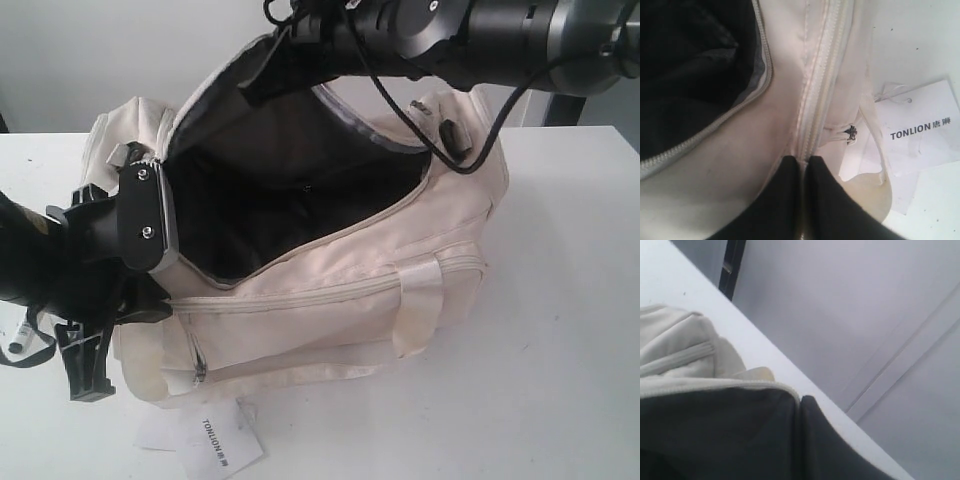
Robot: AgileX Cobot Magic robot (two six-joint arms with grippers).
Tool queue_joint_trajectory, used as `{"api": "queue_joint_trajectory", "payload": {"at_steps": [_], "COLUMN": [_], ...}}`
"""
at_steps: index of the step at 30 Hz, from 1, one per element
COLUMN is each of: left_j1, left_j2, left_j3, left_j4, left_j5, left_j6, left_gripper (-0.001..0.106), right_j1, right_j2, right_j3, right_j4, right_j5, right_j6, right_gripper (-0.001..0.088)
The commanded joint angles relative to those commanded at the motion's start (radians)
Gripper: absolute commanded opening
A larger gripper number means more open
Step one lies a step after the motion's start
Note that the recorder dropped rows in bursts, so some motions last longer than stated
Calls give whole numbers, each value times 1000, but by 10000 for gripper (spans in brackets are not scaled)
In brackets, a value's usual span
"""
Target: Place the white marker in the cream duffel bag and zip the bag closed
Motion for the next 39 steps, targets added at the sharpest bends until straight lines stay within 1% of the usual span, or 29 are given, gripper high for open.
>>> {"api": "queue_joint_trajectory", "payload": {"at_steps": [6, 10, 17, 25, 30, 39], "left_j1": [0, 0, 0, 0, 0, 0], "left_j2": [0, 0, 0, 0, 0, 0], "left_j3": [0, 0, 0, 0, 0, 0], "left_j4": [0, 0, 0, 0, 0, 0], "left_j5": [2, 2, 9, 11, 11, 11], "left_j6": [-4, -8, -8, -11, -20, -22], "left_gripper": [0, 0, 0, 0, 0, 0], "right_j1": [0, 0, 0, -2, -2, -2], "right_j2": [0, 0, 0, 0, 0, 0], "right_j3": [0, 0, 0, 0, 0, 0], "right_j4": [2, 4, 27, 38, 38, 35], "right_j5": [-91, -124, -211, -269, -294, -294], "right_j6": [88, 150, 302, 473, 495, 493], "right_gripper": [0, 0, 0, 0, 0, 0]}}
